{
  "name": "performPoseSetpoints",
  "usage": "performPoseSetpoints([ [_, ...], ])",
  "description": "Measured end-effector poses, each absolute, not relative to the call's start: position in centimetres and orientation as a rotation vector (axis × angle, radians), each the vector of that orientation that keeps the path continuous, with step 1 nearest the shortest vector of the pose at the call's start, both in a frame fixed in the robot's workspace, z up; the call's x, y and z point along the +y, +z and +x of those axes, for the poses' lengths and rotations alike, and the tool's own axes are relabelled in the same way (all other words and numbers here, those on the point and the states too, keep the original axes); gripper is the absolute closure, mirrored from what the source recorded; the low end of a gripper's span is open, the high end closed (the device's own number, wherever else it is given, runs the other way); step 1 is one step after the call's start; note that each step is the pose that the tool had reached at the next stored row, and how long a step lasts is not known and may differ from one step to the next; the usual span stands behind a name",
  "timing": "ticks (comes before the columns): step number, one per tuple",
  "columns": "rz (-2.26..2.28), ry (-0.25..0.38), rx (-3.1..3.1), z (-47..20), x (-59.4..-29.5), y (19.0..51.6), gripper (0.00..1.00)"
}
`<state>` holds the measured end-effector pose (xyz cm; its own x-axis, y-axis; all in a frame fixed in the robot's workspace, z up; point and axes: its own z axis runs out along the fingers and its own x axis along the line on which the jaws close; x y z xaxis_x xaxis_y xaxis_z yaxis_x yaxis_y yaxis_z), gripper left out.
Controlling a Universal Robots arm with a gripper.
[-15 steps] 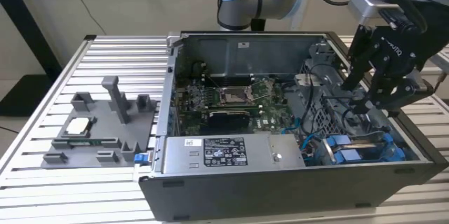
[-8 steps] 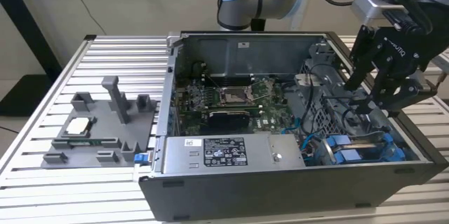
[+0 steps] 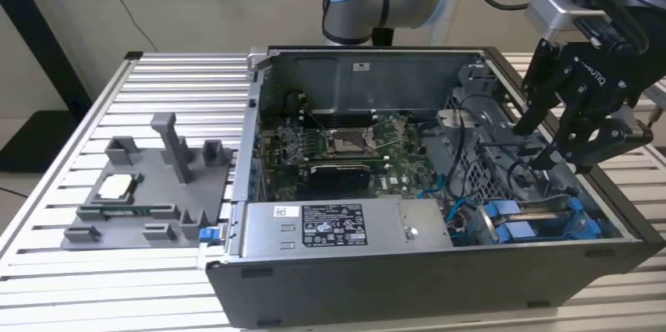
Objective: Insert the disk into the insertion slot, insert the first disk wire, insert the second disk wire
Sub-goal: 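Insert the first disk wire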
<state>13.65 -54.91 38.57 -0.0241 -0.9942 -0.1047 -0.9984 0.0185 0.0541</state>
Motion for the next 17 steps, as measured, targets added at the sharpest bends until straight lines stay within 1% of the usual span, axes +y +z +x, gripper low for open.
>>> performPoseSetpoints([
  [8, -2.166, 0.174, 2.217, 13.21, -54.77, 38.54, 0.45],
  [9, -2.167, 0.174, 2.216, 13.24, -54.76, 38.54, 0.71],
  [10, -2.168, 0.174, 2.215, 13.25, -54.76, 38.54, 0.77],
  [13, -2.174, 0.174, 2.21, 13.29, -54.73, 38.52, 0.77],
  [14, -2.174, 0.174, 2.209, 13.29, -54.73, 38.52, 0.81],
  [17, -2.176, 0.174, 2.208, 13.3, -54.72, 38.51, 0.81],
])
